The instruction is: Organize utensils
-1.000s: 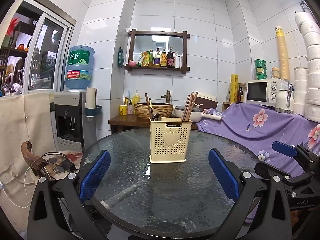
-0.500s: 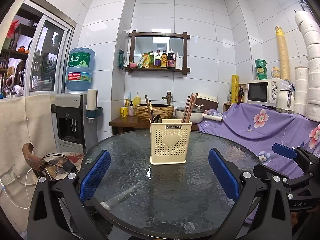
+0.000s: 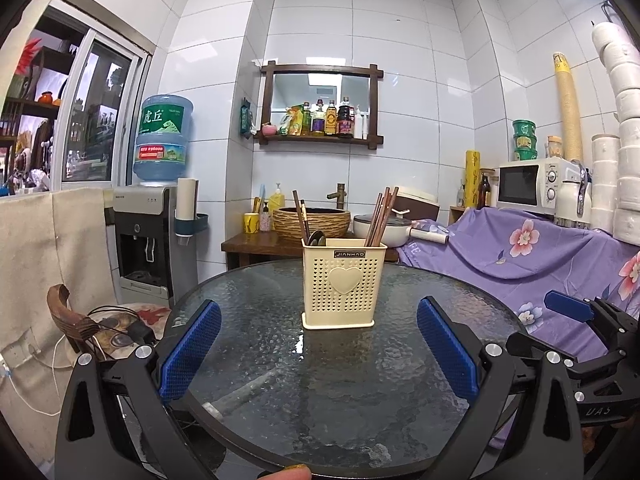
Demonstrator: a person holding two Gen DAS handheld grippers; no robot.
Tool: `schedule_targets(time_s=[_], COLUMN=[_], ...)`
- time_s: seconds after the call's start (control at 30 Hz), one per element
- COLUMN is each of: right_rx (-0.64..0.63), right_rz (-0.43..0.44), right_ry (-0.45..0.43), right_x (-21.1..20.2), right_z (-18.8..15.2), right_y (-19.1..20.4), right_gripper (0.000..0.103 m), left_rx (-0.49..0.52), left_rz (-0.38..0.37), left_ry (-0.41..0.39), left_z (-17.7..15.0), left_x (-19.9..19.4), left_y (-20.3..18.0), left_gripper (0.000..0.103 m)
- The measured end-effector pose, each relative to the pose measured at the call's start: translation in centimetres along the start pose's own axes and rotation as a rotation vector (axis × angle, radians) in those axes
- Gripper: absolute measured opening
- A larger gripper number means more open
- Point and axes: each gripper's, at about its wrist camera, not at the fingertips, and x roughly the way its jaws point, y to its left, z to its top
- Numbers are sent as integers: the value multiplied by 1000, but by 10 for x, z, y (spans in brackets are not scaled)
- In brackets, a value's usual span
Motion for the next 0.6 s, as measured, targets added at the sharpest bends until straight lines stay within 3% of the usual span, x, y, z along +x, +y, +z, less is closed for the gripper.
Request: schedule_targets(time_s=[0.6], right_rx=[-5], right_rz=[2], right_ry=[5], right_x=[0], right_z=[-1], right_y=[0], right_gripper=[97], left_rx=[-12], left_rz=[-6], left_ry=[7], left_z=[0], left_x=[2], left_y=[1], left_gripper=[96])
